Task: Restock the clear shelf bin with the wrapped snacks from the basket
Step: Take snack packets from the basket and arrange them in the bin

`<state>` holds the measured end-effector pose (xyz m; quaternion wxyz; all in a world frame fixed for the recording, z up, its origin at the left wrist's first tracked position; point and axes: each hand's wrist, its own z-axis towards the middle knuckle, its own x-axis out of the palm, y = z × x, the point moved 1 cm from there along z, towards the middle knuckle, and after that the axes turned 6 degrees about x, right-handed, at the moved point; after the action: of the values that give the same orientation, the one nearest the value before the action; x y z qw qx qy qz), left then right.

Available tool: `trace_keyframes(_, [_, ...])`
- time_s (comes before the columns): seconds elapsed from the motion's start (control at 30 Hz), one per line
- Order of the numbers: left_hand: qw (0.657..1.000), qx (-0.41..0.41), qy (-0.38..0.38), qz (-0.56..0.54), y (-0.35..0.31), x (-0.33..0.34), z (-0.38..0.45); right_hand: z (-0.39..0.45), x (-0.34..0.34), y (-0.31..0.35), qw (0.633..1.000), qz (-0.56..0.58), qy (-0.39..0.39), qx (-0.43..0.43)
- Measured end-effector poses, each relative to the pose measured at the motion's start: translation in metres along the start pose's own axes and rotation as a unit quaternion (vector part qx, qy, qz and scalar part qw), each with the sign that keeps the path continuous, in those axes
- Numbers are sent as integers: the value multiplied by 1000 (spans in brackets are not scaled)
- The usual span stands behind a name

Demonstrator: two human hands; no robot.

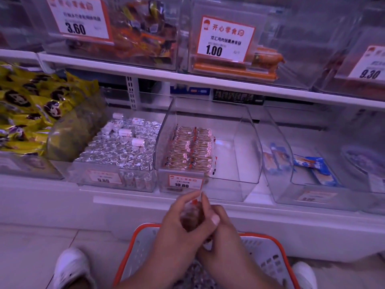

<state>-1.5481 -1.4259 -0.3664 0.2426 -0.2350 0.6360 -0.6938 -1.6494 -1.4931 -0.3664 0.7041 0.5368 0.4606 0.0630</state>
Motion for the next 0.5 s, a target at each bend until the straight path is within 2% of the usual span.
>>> trace_keyframes(0.1, [996, -19, -74, -54, 3, 0, 2, -3, 2, -3, 998, -34, -40, -37])
trace_keyframes(0.23, [977, -68, -120, -160, 1, 1, 7, -4, -4, 1, 992, -56, -84, -80])
trace_keyframes(0.3, [970, -80, -128, -189, 1, 4, 6, -5, -5, 6, 978, -155, -93, -103])
trace_keyframes(0.37, [975, -51, -136, -167, -2, 5, 7, -5, -9, 12, 951, -262, -100, -127])
trace_keyframes(0.4, [981, -23, -133, -140, -5, 5, 8, -4, -12, 14, 948, -275, -94, -128])
trace_keyframes(0.5, [991, 35, -95, -91, -14, 8, 14, 2, -29, 23, 965, -207, -88, -135])
